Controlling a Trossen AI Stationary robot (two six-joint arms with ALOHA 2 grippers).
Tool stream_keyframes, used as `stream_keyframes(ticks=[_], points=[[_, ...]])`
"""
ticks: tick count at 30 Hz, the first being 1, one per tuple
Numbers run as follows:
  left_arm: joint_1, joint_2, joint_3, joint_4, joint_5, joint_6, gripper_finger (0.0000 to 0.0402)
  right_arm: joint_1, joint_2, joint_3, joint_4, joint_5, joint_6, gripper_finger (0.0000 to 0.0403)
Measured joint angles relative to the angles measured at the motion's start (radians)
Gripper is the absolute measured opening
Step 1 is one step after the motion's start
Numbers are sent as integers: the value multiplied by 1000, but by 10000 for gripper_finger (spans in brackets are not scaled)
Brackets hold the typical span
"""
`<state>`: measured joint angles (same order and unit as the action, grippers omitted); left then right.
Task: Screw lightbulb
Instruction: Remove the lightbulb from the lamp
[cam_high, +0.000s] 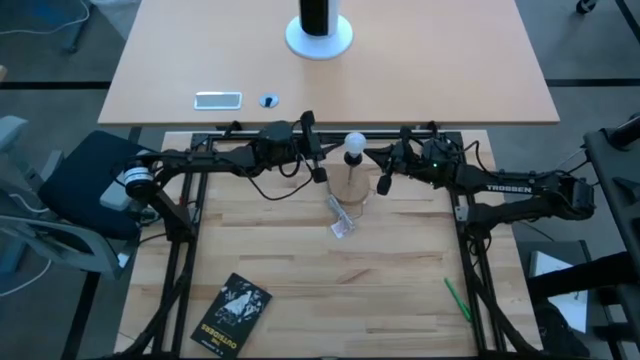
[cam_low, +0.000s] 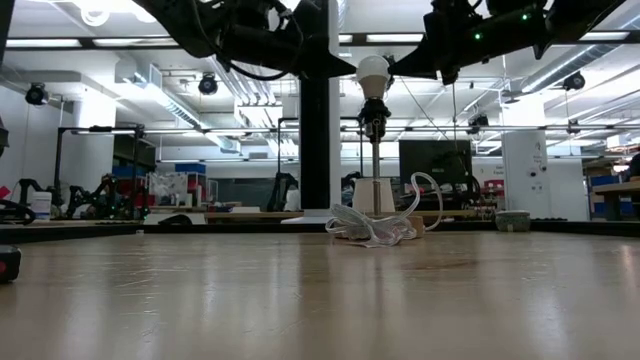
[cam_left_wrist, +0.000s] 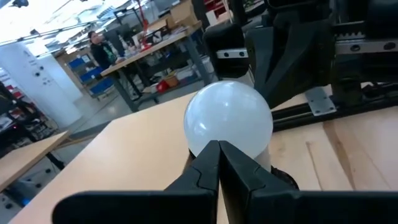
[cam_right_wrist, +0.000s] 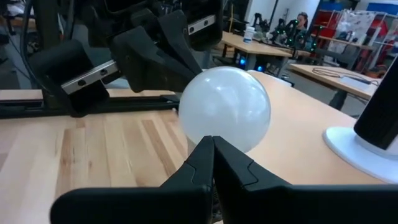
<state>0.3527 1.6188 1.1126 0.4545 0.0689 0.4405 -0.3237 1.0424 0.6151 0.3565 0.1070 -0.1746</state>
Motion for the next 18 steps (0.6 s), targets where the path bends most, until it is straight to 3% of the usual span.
stream_keyframes(ticks=[4,8,10,16,18], points=[[0,4,0,6,10,-8,0,0,0,0,0,0,4,0],[-3,4,0,-5,188,-7,0,0,-2,0,-10,58,-4,0],[-10,-8,-1,-40,196,-10,0,0,-8,0,-30,53,-6,0],[6,-38,2,-45,-117,11,0,1,-37,0,-54,46,5,0],[12,-11,1,-11,-163,13,0,1,-36,0,-44,42,2,0]])
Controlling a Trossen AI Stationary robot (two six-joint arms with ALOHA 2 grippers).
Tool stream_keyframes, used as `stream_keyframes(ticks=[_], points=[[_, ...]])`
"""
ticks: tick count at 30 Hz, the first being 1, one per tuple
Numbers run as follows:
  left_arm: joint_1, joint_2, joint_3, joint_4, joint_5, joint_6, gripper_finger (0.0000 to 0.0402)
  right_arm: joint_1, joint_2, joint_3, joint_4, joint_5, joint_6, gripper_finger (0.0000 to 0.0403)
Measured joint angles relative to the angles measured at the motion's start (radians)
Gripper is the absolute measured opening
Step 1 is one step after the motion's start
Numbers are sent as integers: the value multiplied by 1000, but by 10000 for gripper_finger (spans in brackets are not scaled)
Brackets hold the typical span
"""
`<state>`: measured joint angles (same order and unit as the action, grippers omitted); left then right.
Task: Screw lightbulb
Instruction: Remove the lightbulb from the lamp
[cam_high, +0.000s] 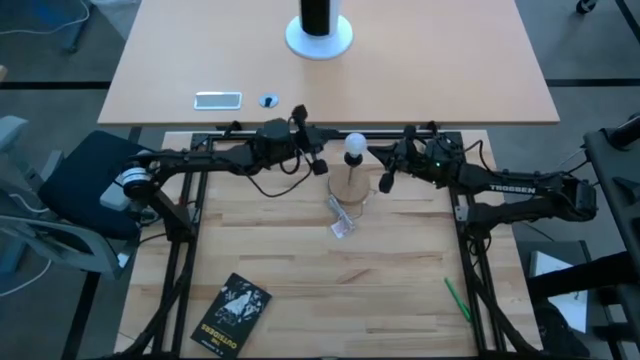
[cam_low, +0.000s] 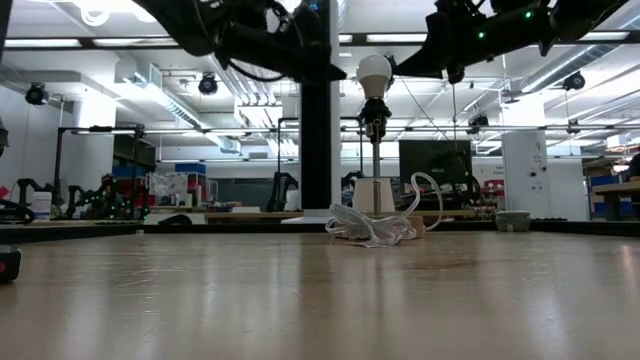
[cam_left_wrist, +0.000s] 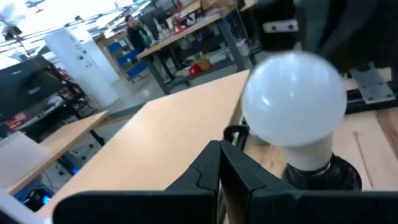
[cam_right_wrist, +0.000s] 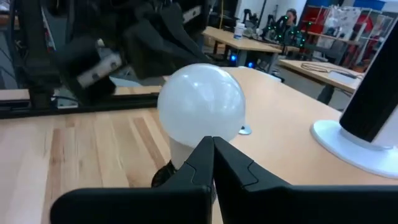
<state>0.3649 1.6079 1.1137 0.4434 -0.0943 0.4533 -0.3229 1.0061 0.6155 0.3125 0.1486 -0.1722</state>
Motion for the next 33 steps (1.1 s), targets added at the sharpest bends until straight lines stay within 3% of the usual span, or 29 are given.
stream_keyframes(ticks=[10,19,33], points=[[-17,105,81,-18,68,-10,0,0,36,0,34,-30,-5,0],[-41,95,151,-225,78,-15,0,-8,37,0,47,11,-5,0],[-73,94,181,-309,102,-32,0,-14,70,0,51,49,8,0]])
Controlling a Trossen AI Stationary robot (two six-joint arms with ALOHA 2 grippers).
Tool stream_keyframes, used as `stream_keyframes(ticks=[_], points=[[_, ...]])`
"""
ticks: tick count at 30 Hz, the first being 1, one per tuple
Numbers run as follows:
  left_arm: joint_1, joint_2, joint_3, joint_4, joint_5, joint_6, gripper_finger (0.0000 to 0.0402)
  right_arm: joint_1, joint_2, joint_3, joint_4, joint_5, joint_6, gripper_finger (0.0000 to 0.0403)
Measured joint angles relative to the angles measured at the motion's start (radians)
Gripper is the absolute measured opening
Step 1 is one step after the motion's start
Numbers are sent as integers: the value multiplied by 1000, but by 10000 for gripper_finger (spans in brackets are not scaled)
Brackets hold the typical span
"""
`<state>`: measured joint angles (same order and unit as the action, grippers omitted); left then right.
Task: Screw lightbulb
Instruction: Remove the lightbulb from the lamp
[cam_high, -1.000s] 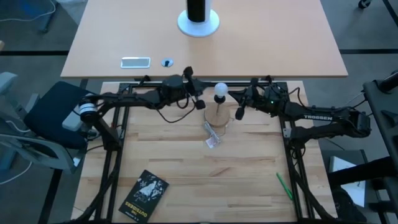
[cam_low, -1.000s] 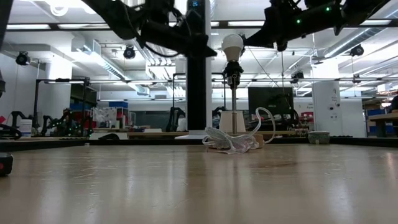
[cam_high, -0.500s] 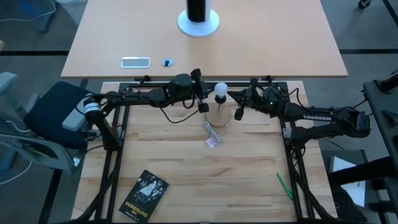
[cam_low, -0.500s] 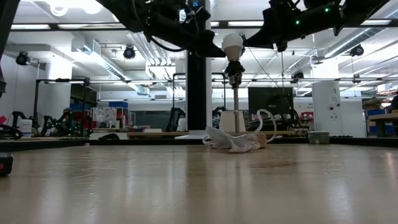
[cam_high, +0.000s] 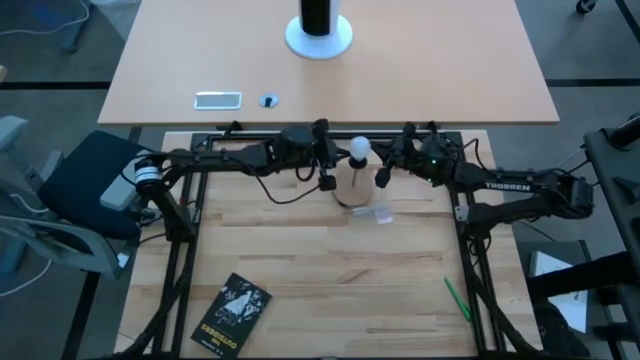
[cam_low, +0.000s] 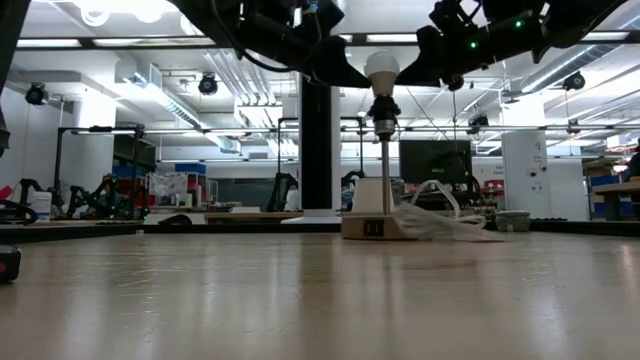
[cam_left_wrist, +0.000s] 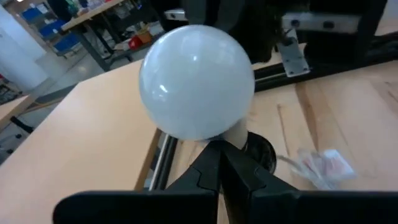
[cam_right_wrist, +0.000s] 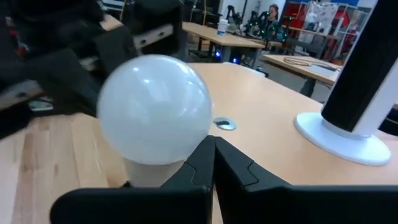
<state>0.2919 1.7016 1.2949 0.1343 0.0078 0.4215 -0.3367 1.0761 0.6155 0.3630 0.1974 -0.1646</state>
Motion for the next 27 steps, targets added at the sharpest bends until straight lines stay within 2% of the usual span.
stream_keyframes(ticks=[5,10,15,27], points=[[1,-21,4,-37,-90,-12,0,6,-42,0,-74,-3,3,0],[2,-28,3,4,-97,-12,0,24,-140,0,-144,1,27,0],[3,-14,3,68,-97,-12,0,39,-193,0,-148,-106,33,0],[1,-6,1,63,-74,-12,0,39,-82,0,-65,-101,24,0]])
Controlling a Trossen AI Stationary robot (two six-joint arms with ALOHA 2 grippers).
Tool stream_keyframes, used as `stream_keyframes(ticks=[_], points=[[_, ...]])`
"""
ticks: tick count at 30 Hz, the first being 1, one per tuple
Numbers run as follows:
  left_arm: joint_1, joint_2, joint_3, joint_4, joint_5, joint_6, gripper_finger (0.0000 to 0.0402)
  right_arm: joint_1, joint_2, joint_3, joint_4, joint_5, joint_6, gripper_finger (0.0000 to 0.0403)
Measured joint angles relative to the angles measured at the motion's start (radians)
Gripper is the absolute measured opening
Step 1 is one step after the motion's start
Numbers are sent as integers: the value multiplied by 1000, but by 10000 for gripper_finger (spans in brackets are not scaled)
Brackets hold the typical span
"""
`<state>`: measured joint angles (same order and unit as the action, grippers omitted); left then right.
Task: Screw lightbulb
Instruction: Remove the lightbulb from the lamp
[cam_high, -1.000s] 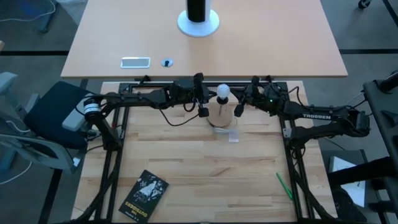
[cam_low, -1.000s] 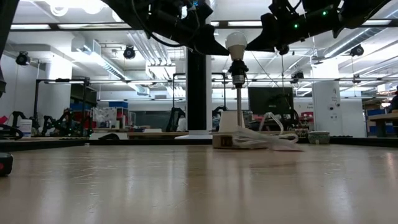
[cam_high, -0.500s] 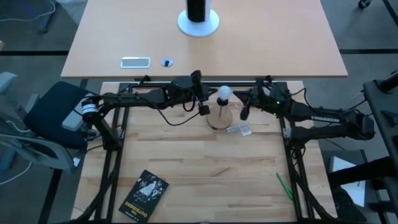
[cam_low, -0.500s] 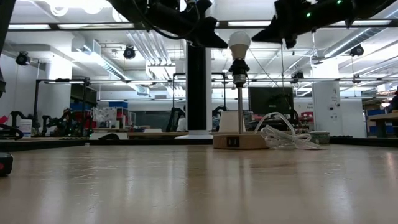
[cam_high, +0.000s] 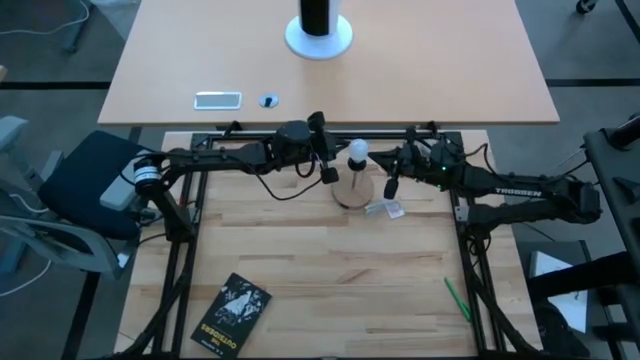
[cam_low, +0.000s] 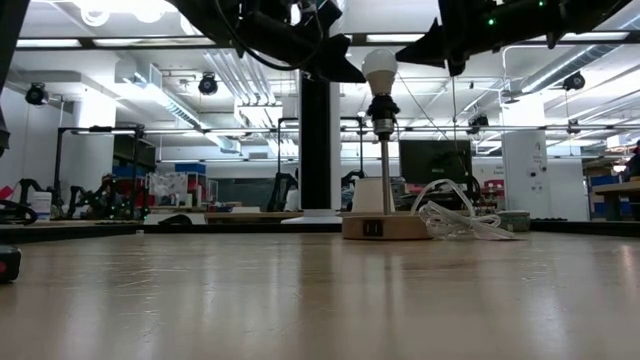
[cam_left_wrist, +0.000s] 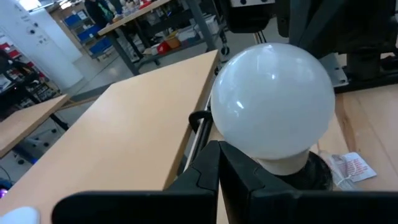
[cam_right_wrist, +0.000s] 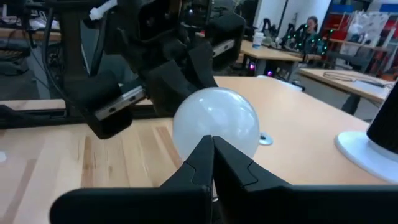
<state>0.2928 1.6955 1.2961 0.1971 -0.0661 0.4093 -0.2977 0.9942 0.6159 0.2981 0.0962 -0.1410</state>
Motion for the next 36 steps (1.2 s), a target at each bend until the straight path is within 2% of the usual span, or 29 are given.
stream_keyframes(ticks=[6,36], points=[[-2,0,-1,-12,-1,-32,0,-2,38,1,38,-2,-2,0],[-9,-4,-1,-29,22,-84,0,-3,41,0,38,8,-45,0]])
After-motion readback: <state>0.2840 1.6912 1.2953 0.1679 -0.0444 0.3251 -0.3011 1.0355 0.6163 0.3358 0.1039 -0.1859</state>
